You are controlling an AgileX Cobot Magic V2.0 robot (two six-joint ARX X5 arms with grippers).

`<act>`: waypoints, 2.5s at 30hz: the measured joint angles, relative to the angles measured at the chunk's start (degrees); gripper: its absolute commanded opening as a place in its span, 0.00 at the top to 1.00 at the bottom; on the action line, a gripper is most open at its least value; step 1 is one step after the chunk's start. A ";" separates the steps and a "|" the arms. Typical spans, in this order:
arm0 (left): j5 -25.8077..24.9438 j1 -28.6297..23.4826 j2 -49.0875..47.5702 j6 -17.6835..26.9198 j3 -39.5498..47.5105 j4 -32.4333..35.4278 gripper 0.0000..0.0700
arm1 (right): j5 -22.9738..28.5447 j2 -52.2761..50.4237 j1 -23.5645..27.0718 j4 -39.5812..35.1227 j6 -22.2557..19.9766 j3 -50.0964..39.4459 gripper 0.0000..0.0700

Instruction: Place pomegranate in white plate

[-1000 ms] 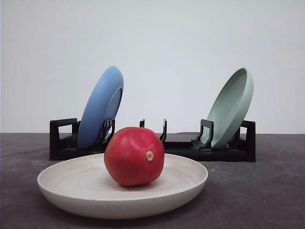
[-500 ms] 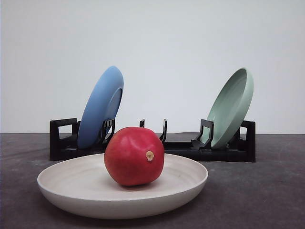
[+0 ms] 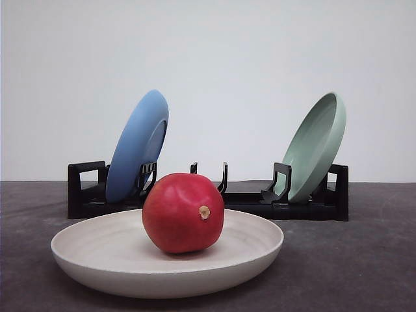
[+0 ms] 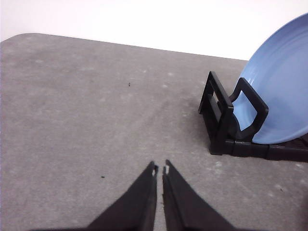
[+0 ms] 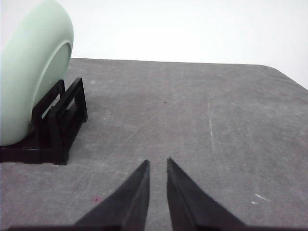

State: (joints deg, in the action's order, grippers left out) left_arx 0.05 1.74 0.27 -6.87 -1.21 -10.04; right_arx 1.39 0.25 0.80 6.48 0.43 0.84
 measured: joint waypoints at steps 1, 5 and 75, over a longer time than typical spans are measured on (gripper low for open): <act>0.00 0.00 0.00 0.00 0.00 0.00 1.00 | 0.00 0.00 0.00 0.00 0.00 0.00 0.91; 0.00 0.00 0.00 0.00 0.00 0.00 1.00 | 0.00 0.00 0.00 -0.02 0.00 0.00 0.91; 0.00 0.00 0.00 0.00 0.00 0.00 1.00 | -0.02 0.00 0.00 0.00 0.00 0.00 0.91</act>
State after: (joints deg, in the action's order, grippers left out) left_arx 0.05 1.74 0.27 -6.87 -1.21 -10.04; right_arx 1.37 0.25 0.80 6.48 0.43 0.84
